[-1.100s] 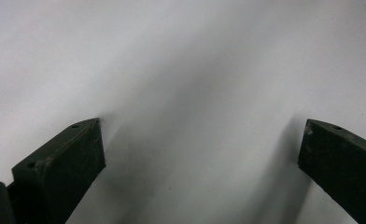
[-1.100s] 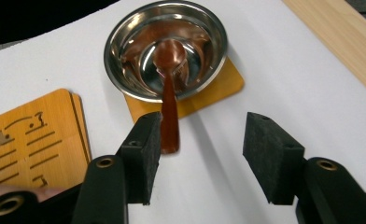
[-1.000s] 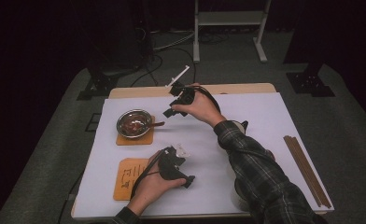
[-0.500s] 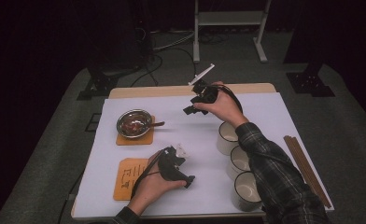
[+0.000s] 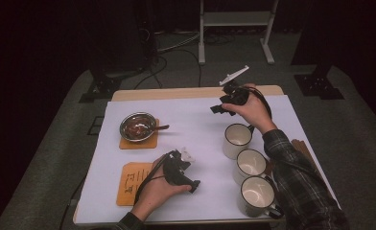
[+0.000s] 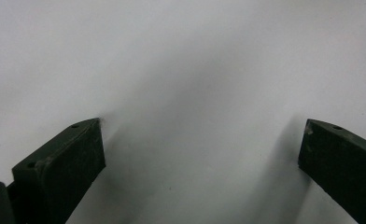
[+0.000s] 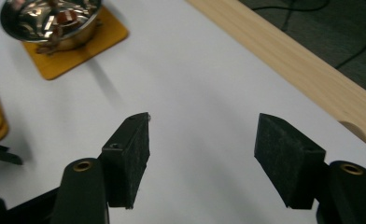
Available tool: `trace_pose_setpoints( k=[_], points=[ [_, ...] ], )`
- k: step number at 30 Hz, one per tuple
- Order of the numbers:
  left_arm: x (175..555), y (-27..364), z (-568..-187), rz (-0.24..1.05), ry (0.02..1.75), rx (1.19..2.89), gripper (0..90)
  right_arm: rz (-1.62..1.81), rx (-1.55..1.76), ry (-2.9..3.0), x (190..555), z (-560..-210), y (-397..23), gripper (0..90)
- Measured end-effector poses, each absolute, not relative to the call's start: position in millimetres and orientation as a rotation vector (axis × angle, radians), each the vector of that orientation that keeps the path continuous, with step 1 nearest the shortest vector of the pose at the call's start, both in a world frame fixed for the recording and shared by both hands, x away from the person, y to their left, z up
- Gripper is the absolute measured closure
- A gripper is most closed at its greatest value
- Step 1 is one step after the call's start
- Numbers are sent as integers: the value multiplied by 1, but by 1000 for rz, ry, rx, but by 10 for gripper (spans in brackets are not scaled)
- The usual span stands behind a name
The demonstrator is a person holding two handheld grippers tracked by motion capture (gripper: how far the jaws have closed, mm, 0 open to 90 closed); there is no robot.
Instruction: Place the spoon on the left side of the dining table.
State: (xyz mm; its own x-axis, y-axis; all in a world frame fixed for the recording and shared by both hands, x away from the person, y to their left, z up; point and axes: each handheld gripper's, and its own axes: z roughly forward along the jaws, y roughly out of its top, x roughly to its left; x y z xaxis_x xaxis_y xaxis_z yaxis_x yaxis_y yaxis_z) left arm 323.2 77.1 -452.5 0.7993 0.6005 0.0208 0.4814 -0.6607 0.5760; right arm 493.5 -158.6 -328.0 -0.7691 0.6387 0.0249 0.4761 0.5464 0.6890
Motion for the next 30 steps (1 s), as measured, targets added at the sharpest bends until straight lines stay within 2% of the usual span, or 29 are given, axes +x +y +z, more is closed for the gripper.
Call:
trace_pose_setpoints(
  k=[23, 30],
  points=[
    [322, 78, -453, 289, 789, 2414, 0, 1024, 1264, 2301, 496, -368, -269, 324],
    [322, 79, -454, 289, 791, 2412, 0, 974, 1329, 2241, 494, -391, -289, 278]
  ],
)
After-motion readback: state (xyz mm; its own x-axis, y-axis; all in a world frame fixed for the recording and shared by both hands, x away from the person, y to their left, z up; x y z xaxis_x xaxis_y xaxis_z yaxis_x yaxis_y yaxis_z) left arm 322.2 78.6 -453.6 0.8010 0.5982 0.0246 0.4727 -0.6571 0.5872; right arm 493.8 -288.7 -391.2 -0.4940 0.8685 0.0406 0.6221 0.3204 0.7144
